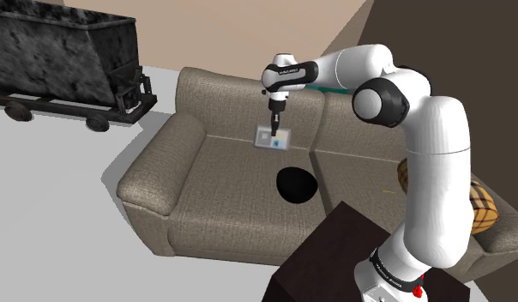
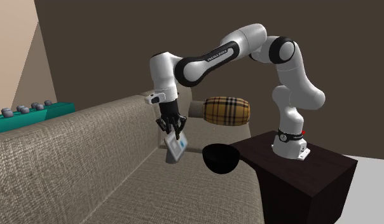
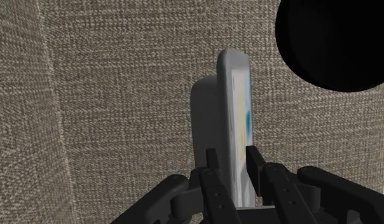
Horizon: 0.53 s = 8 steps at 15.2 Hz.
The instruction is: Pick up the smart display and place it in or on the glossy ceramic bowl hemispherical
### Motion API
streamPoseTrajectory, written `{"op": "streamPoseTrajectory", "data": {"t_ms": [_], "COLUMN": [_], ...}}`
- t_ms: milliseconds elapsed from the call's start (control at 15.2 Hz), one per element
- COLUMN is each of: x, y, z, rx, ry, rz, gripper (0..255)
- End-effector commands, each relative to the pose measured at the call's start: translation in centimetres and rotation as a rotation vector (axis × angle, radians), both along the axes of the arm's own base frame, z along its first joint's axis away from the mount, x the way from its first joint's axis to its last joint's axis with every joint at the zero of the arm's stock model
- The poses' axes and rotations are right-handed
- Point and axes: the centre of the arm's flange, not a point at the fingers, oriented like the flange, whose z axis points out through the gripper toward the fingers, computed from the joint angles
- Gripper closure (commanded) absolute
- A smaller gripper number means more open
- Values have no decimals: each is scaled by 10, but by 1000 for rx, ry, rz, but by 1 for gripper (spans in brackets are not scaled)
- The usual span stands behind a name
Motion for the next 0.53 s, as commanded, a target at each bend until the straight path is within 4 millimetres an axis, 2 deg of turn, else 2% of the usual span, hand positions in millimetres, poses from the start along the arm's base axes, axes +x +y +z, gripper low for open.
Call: {"op": "streamPoseTrajectory", "data": {"t_ms": [0,462], "x": [0,0], "y": [0,0], "z": [11,47], "rx": [0,0], "ry": [0,0], "rz": [0,0], "gripper": [255,255]}}
